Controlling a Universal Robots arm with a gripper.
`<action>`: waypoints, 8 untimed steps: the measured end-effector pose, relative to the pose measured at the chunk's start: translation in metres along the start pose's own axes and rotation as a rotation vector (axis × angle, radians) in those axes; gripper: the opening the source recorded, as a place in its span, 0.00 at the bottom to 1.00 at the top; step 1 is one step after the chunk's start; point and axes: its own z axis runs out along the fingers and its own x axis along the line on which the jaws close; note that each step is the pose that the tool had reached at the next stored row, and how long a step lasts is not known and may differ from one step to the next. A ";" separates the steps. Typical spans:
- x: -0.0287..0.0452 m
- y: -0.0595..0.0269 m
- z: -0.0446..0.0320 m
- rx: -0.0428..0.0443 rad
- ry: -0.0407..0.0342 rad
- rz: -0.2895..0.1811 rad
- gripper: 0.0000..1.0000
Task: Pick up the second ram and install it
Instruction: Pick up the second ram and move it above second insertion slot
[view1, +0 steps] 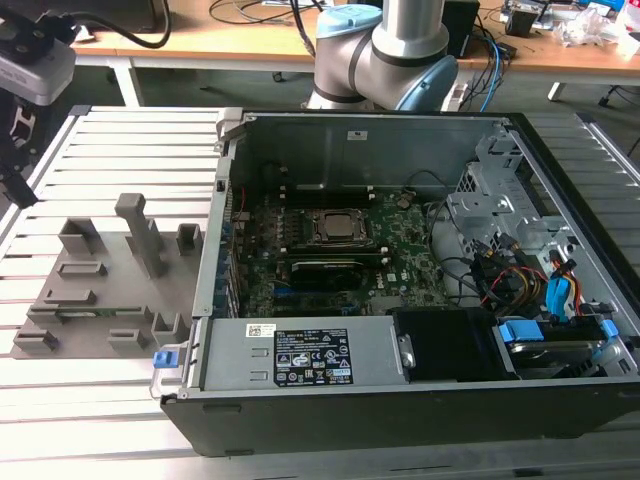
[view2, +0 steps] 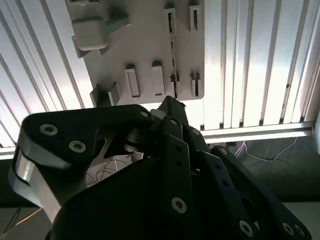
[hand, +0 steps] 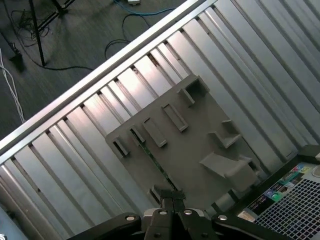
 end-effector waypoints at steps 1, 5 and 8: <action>0.0000 0.0000 0.0000 -0.0005 0.0009 -0.023 0.11; 0.0000 0.0000 0.0000 -0.0018 0.0036 -0.080 0.11; 0.0000 0.0000 0.0000 -0.0031 0.0060 -0.134 0.11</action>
